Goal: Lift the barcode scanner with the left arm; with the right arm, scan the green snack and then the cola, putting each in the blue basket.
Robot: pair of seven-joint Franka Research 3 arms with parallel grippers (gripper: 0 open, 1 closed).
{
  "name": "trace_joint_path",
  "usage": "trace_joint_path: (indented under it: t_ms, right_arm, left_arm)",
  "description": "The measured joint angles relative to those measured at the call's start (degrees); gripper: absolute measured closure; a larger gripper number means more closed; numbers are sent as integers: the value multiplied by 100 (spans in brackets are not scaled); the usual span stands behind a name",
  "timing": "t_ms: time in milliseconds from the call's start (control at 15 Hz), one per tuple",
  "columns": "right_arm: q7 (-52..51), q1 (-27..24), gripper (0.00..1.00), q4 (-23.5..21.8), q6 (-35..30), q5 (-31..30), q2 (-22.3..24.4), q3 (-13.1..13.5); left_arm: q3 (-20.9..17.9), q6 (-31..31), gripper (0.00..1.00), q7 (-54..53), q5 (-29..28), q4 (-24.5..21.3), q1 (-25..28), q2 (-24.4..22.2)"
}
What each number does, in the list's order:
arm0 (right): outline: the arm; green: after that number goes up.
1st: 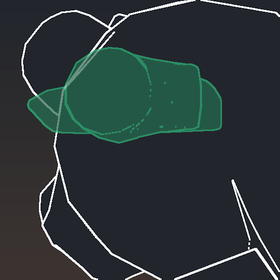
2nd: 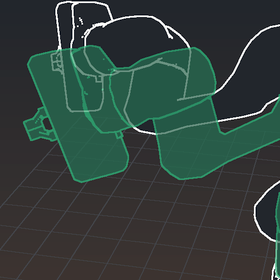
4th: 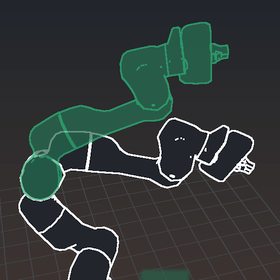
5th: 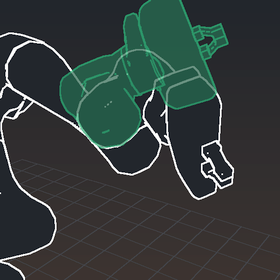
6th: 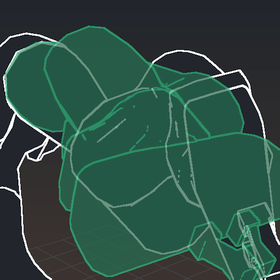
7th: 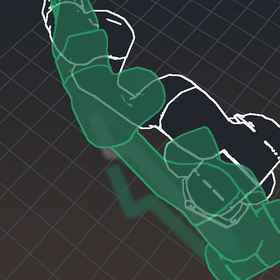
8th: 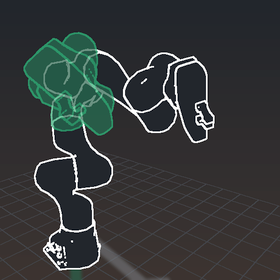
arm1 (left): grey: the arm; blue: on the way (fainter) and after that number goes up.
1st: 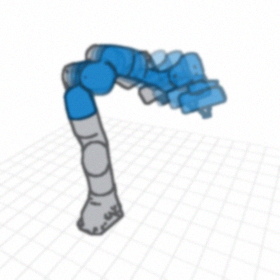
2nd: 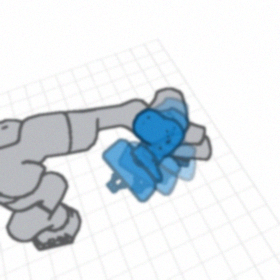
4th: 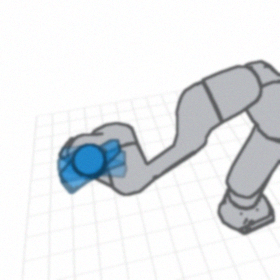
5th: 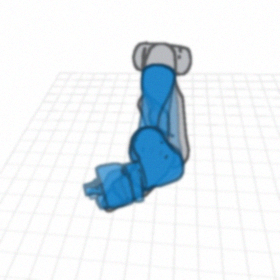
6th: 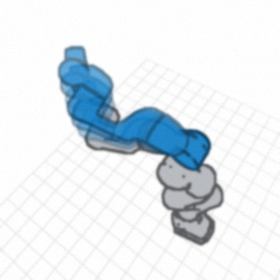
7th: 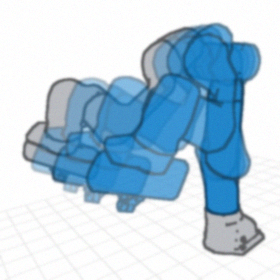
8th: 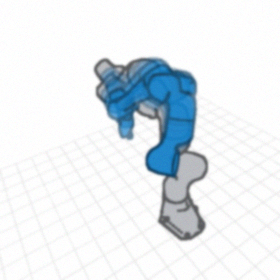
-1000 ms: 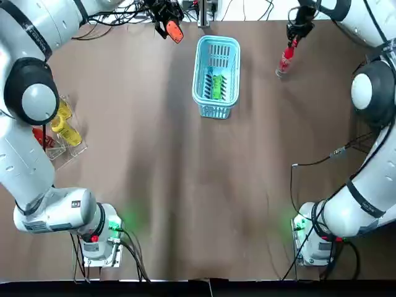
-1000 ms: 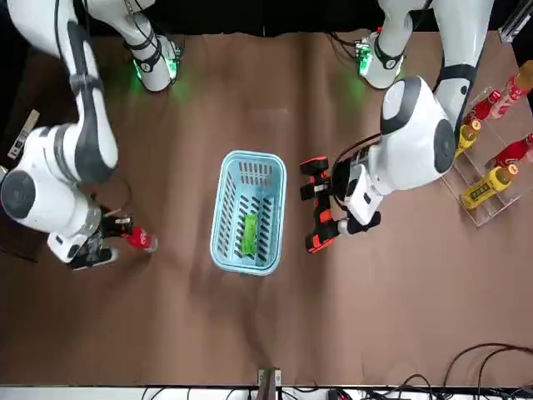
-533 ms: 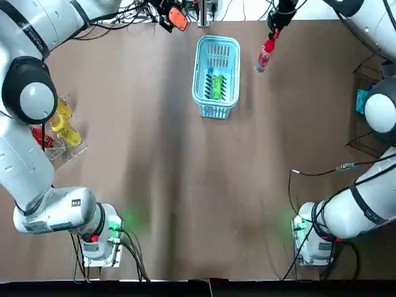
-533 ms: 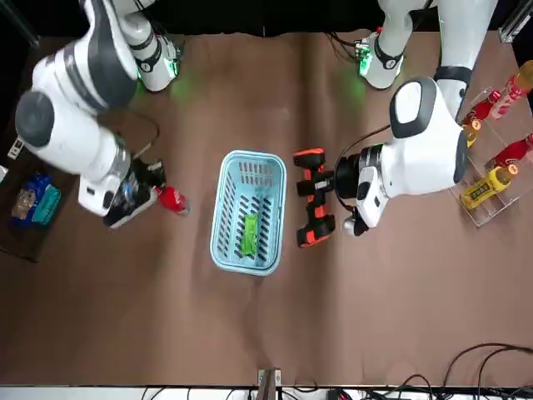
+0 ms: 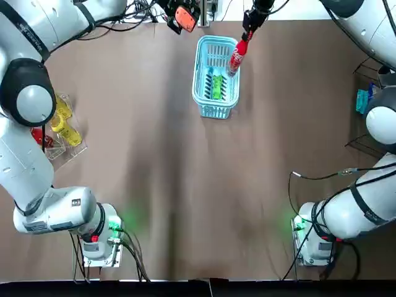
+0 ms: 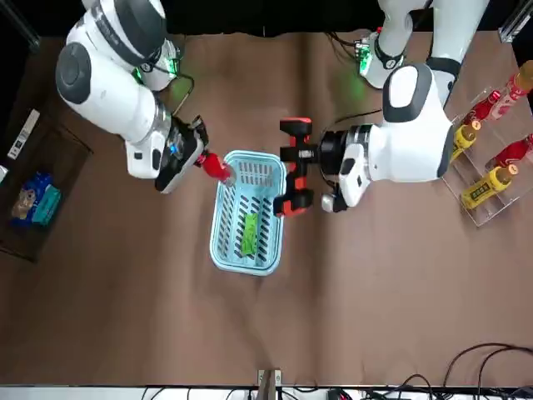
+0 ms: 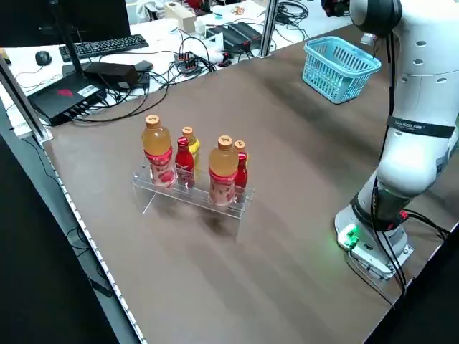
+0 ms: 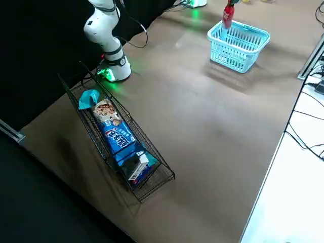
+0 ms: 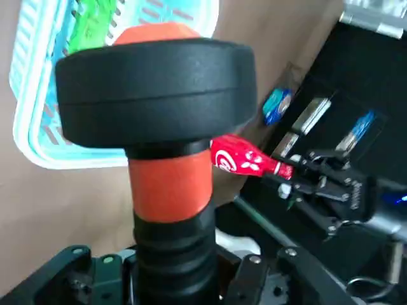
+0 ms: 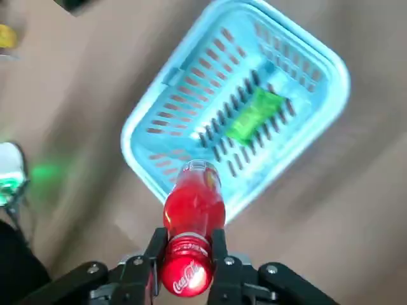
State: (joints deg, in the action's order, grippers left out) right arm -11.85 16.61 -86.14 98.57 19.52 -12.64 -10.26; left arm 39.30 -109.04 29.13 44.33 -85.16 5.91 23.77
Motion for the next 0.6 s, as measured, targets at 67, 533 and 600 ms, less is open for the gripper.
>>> trace_joint_path:
  t_ms: [67,533,600]
  right_arm:
    - [-45,1,68,48,16,147,1,-36]
    - [-159,29,68,390,236,659,0,-57]
    - [-159,28,68,395,268,680,0,-54]
  left_arm:
    - [9,100,94,-92,1,-1,-12,2]
    - [24,198,94,-322,1,-28,-548,122]
    - [24,198,94,-322,1,-28,-631,142]
